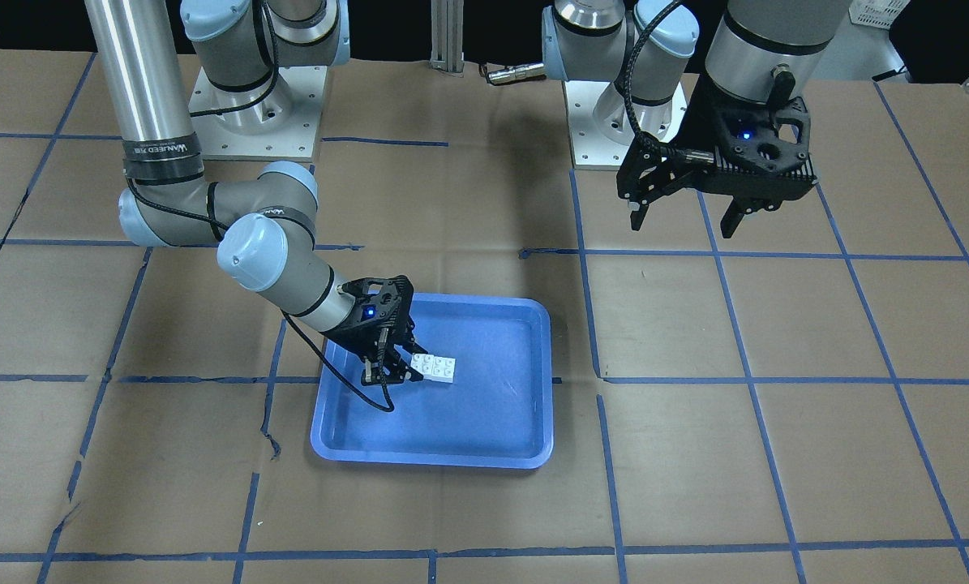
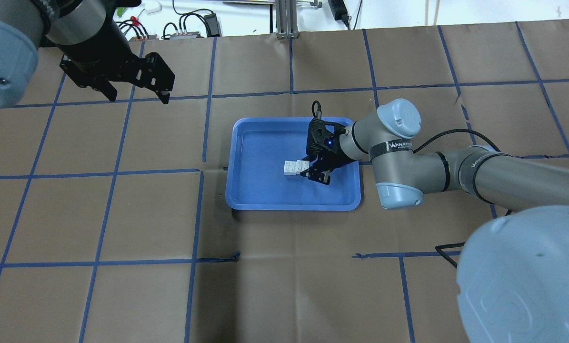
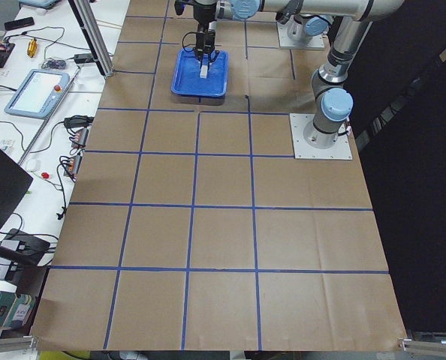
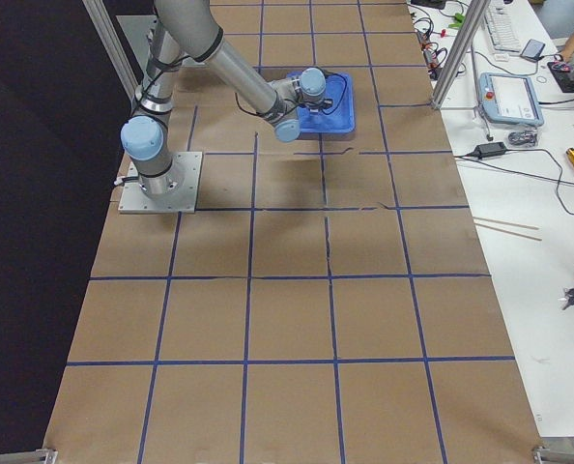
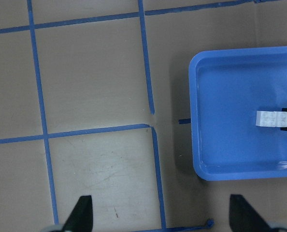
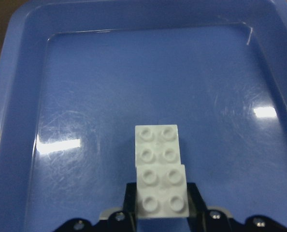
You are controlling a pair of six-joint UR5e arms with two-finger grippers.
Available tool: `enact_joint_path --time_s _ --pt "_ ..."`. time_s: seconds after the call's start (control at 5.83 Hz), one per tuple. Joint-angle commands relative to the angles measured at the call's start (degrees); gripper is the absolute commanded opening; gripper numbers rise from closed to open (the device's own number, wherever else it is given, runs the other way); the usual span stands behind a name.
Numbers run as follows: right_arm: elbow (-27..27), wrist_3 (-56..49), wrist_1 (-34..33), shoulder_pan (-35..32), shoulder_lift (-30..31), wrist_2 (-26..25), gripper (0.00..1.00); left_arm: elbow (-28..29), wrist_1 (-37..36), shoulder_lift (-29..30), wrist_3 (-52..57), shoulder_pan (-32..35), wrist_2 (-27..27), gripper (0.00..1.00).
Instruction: Assemble white blocks and place on blue tray
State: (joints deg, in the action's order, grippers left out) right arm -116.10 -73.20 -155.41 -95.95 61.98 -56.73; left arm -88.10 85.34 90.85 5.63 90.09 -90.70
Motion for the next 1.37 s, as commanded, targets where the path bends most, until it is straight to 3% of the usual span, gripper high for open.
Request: enact_joint_path --time_s 0.0,0.34,1.2 --pt "0.08 -0.01 0.02 -0.02 -0.1 0.21 0.11 0.04 0.0 0.03 -0.26 0.0 0.0 1.0" --pt "-0.01 0.17 0.19 -0.02 -0.1 0.13 0.11 -0.05 0.0 -0.06 -0.09 0.0 -0.09 1.0" --pt "-0.01 -0.01 0.11 -0.02 -0.28 0.21 0.32 0.12 0.0 -0.06 0.18 0.0 0.0 1.0"
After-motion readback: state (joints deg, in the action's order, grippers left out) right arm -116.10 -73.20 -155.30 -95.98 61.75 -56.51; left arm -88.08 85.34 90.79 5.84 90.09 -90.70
